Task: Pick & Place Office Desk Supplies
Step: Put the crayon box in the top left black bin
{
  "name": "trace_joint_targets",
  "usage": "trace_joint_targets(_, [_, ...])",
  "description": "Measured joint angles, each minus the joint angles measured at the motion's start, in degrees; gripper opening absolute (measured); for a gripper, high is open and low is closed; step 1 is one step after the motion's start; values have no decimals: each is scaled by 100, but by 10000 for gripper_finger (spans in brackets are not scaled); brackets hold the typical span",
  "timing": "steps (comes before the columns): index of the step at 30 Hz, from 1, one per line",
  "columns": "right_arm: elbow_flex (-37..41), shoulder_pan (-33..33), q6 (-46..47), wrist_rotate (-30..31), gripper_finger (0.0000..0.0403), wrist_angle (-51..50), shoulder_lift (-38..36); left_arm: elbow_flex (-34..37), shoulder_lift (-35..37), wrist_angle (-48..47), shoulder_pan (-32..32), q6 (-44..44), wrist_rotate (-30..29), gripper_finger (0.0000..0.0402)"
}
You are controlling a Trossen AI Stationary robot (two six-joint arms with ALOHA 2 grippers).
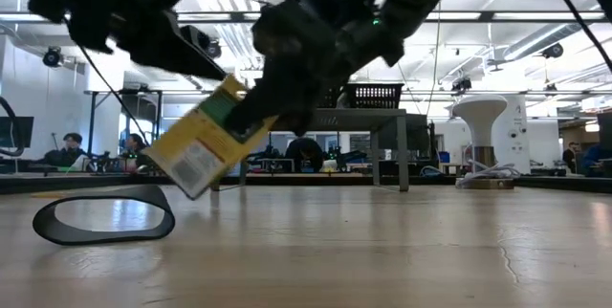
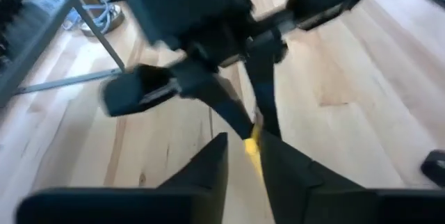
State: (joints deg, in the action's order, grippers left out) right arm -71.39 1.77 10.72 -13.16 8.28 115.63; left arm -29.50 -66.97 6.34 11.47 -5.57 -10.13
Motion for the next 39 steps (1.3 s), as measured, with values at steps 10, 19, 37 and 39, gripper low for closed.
trace_joint_targets(10, [1447, 534, -942, 2235, 33, 1703, -993, -199, 329, -172, 4, 589, 24, 139])
trace_joint_targets(19, [2236, 619, -1185, 2863, 34, 2375, -1669, -94, -493, 1528, -37, 489, -329, 194])
trace_joint_targets(37, [2404, 624, -1203, 2830, 34, 2556, -1803, -127, -900, 1531, -38, 539, -1073, 139])
trace_joint_targets(39, [2387, 624, -1211, 2820, 34, 2552, -1803, -127, -919, 1530, -38, 538, -983, 111])
